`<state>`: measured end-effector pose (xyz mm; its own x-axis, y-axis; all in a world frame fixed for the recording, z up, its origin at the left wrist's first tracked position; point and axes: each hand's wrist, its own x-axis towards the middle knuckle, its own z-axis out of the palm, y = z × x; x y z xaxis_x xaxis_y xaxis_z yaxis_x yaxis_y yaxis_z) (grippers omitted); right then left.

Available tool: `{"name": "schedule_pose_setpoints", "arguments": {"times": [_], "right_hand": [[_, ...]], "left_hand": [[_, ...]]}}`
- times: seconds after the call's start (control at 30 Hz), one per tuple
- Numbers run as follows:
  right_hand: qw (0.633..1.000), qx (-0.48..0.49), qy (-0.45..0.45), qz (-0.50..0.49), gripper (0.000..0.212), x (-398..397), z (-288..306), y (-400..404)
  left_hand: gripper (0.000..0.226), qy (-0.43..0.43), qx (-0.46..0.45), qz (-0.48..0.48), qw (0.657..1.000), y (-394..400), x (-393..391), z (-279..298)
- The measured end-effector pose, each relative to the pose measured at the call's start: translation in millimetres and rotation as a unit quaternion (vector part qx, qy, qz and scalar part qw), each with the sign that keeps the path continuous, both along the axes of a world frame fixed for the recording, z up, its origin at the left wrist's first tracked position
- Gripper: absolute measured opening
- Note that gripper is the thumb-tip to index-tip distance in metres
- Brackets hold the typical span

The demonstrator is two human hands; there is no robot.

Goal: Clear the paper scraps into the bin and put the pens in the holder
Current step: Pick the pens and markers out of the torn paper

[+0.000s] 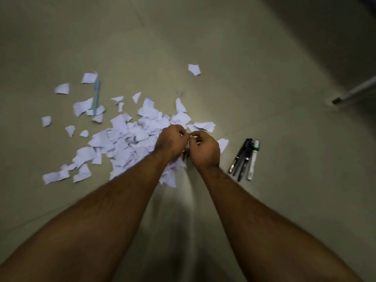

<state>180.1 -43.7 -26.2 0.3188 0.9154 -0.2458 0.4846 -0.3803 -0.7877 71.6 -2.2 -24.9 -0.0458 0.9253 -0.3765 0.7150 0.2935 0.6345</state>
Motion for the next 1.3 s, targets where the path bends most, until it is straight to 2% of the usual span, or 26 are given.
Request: {"name": "schedule_pose_setpoints", "arguments": {"times": [0.13, 0.3, 0.47, 0.63, 0.77, 1.0, 1.1, 1.17, 1.3], "right_hand": [[0.996, 0.045, -0.014, 0.076, 0.030, -61.1, -13.5, 29.8], [0.952, 0.184, -0.162, 0.185, 0.044, -119.0, -44.8, 60.7], [0.935, 0.137, -0.233, 0.228, 0.061, -136.7, -75.6, 66.7], [0.927, 0.129, -0.260, 0.239, 0.066, -138.4, -76.6, 65.6], [0.929, 0.128, -0.251, 0.241, 0.068, -142.0, -75.1, 71.3], [0.928, 0.117, -0.262, 0.238, 0.068, -145.6, -74.0, 74.7], [0.928, 0.117, -0.263, 0.235, 0.068, -146.9, -74.3, 76.2], [0.929, 0.120, -0.260, 0.235, 0.068, -147.0, -73.8, 75.2], [0.934, 0.128, -0.245, 0.227, 0.066, -146.4, -72.4, 75.2]], "left_hand": [[0.017, 0.091, 0.051, 0.091, 0.990, 11.4, -74.0, 10.2], [0.018, 0.105, 0.060, 0.223, 0.967, 25.1, -144.8, 4.4], [0.022, 0.121, 0.056, 0.285, 0.949, 38.7, -178.1, -12.3], [0.033, 0.134, 0.085, 0.284, 0.946, 52.5, -186.2, -23.0], [0.039, 0.193, 0.092, 0.288, 0.933, 76.2, -194.2, -27.1], [0.032, 0.245, -0.006, 0.302, 0.921, 112.2, -206.0, -22.0], [0.032, 0.231, -0.028, 0.307, 0.923, 116.3, -208.3, -19.9], [0.028, 0.216, -0.024, 0.320, 0.922, 116.1, -206.8, -14.1], [0.023, 0.247, 0.033, 0.297, 0.922, 112.9, -189.5, 1.6]]}}
